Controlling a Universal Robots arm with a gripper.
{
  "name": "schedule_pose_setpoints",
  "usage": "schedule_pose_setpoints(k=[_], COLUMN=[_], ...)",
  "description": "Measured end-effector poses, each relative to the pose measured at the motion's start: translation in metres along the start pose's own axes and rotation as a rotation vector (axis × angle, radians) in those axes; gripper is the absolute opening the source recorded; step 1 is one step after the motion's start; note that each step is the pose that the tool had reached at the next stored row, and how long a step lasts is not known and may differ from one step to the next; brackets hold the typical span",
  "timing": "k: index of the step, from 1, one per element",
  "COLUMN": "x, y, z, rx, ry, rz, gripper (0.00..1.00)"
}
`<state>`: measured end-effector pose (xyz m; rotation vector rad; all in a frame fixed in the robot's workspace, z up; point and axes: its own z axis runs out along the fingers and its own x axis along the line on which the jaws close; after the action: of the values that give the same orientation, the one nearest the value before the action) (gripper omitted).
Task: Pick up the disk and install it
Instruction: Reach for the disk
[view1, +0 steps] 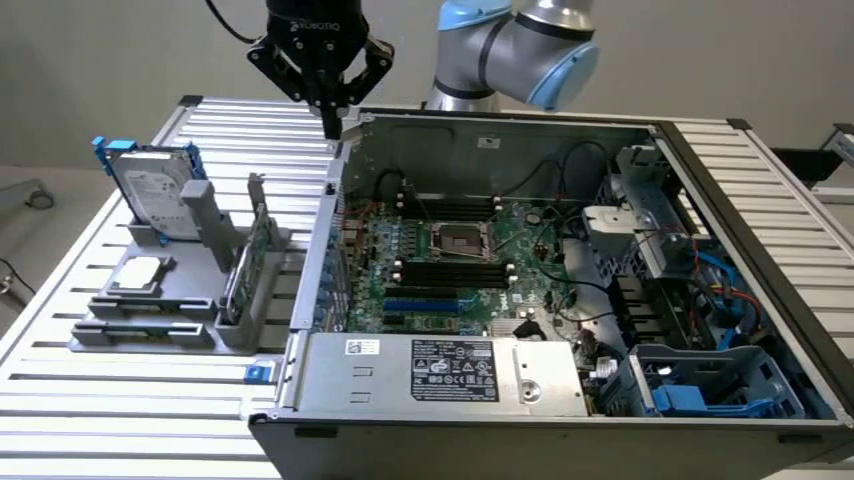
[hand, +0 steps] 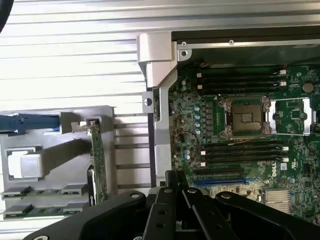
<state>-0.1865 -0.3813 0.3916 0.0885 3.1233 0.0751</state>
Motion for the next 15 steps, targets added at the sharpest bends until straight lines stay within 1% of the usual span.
schedule_pose_setpoints(k=[9,15], x=[0.042,0.069], y=[0.0114,0.0158], z=[0.0072,0.0077], rx=[0.0001,0.0], ry=[-0.0002,0.0006], rz=[0.0,0.0], gripper=[0.11,0.11])
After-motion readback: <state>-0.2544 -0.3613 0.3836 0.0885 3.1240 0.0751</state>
